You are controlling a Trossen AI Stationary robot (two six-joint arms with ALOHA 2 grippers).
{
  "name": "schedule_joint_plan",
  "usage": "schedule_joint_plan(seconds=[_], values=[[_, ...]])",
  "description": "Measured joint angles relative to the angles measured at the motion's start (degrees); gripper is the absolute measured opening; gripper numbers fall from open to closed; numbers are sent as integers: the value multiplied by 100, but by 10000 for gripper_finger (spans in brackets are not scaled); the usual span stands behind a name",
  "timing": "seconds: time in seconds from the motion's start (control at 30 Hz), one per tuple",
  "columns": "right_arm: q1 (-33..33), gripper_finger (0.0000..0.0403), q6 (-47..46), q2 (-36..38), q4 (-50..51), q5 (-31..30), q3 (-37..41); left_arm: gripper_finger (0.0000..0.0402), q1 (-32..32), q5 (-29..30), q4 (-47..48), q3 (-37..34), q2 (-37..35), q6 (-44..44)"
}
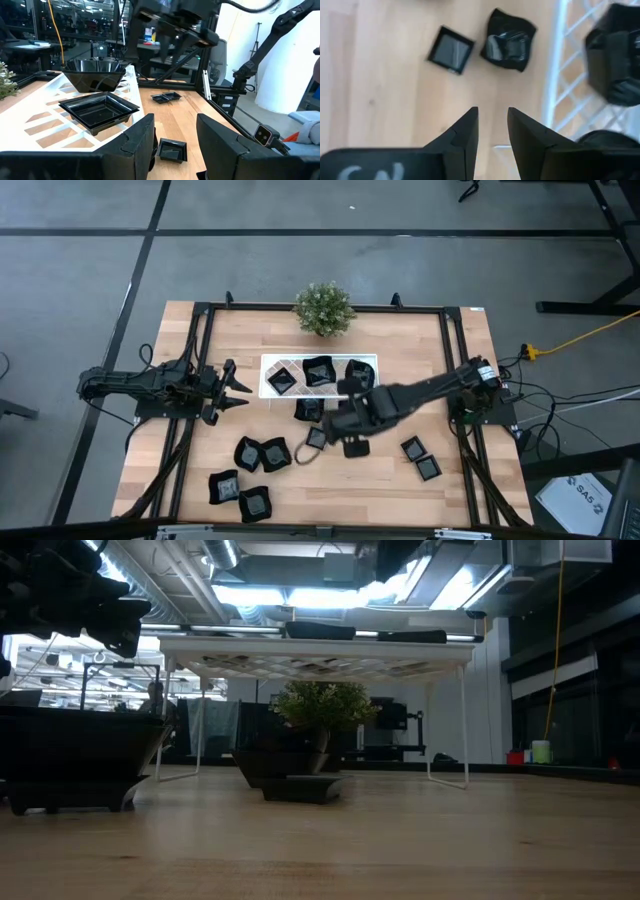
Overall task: Pick & Place Mini shaped plates
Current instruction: Stack the black square plate on top of the black square plate on the shelf
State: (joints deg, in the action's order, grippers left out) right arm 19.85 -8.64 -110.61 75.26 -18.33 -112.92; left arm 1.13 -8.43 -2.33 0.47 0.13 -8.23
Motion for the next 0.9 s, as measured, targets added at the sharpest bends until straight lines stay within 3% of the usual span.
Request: schedule_joint_plan(seconds=[0.37,0.63,0.9], values=[[930,104,-1075,0,42,-49,0,143,0,1,0,0,-1,-2],[1562,104,-2367,0,396,-825,7,143,0,1,-2,0,-1,-2],[1992,104,-3883,2,451,-850,646,143,1,1,-2,1,1,0]])
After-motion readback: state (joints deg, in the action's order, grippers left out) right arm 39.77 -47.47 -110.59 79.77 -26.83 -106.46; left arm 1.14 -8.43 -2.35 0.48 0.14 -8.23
